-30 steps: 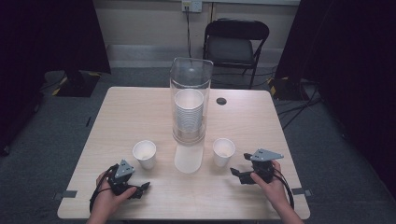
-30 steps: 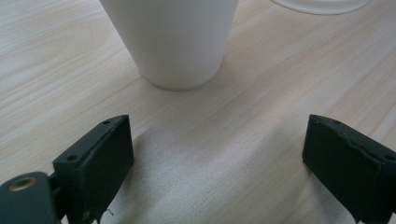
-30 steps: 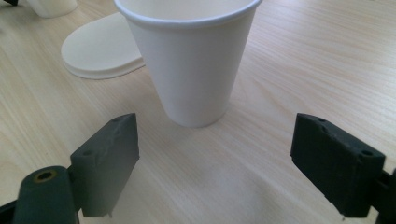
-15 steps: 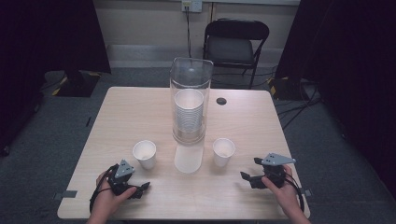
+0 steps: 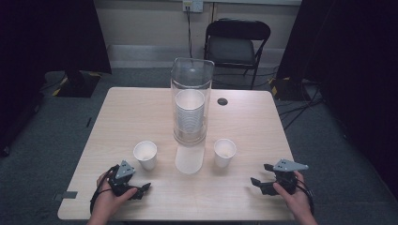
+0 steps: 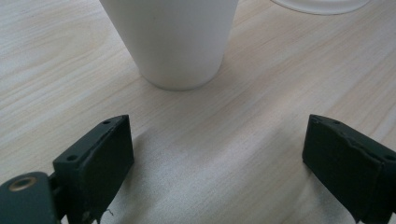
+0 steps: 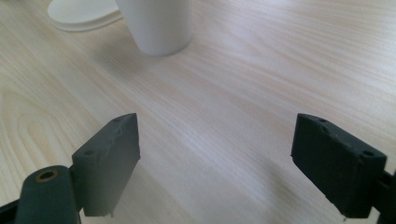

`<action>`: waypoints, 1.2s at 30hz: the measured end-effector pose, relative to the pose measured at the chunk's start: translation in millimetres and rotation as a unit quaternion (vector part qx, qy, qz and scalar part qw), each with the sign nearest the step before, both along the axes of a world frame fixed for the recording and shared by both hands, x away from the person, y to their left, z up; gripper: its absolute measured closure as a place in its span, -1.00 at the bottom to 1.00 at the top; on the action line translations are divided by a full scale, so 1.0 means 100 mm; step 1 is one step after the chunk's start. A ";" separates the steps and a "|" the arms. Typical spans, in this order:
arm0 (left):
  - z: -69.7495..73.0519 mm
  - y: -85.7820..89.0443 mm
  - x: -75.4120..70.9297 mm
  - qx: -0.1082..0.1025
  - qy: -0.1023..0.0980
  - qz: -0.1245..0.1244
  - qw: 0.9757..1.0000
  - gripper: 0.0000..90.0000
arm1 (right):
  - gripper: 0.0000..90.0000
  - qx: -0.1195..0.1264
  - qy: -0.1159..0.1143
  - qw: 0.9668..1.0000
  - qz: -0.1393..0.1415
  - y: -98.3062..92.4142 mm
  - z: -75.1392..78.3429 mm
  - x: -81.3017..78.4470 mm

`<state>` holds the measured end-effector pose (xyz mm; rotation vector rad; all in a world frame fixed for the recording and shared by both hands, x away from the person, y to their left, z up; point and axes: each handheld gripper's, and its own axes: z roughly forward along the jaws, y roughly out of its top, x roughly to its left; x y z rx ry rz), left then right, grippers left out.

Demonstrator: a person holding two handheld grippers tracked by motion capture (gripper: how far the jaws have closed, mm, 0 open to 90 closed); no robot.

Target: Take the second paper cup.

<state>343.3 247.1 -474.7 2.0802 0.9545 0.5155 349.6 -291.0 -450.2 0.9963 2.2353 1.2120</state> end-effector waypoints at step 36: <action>0.00 0.00 0.00 0.000 0.000 0.000 1.000 -0.82 | -0.67 -0.049 0.017 0.999 -0.014 -0.43 -0.13 -0.23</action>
